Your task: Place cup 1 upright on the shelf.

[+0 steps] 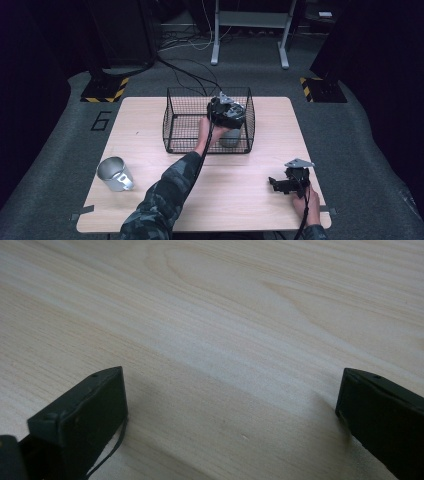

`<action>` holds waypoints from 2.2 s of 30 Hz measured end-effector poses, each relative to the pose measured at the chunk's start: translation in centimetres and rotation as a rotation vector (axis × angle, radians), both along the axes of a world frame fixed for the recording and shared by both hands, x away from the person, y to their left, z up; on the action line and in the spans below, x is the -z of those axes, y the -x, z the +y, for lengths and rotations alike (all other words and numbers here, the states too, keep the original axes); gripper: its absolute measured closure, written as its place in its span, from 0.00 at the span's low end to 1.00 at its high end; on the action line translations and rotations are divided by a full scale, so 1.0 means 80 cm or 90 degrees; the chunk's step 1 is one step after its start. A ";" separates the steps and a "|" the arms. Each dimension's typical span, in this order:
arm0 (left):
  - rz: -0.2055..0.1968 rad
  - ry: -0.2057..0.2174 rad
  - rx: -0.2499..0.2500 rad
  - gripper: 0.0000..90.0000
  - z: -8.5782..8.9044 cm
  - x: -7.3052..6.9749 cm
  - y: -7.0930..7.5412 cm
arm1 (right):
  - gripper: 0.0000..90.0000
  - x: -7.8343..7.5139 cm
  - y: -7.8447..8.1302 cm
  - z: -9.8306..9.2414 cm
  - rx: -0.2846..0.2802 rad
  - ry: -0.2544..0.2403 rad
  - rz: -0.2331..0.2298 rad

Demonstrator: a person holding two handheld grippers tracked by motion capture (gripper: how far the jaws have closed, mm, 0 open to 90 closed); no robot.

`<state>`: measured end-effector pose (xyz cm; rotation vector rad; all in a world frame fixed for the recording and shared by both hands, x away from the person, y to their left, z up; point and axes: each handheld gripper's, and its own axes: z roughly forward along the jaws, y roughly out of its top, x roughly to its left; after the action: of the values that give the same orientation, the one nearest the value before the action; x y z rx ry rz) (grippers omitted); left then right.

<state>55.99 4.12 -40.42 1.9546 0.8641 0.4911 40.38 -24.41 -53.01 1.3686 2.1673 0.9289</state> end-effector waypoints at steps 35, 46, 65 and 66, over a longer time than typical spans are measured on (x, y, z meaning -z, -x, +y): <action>-0.054 -0.022 0.045 0.00 0.057 -0.050 0.079 | 0.00 0.000 0.000 -0.001 -0.005 0.004 0.001; -0.069 -0.026 0.040 0.01 0.091 -0.050 0.113 | 0.00 0.000 0.000 -0.001 -0.006 0.004 0.001; -0.063 -0.057 0.011 0.01 0.145 -0.028 0.165 | 0.00 0.000 0.000 -0.001 -0.005 0.003 0.001; -0.068 -0.059 0.008 0.01 0.146 -0.026 0.167 | 0.00 0.000 0.000 -0.001 -0.005 0.004 0.001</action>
<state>42.63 15.84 -38.31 1.9972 0.7726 0.6313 40.38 -24.47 -53.00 1.3587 2.1766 0.9245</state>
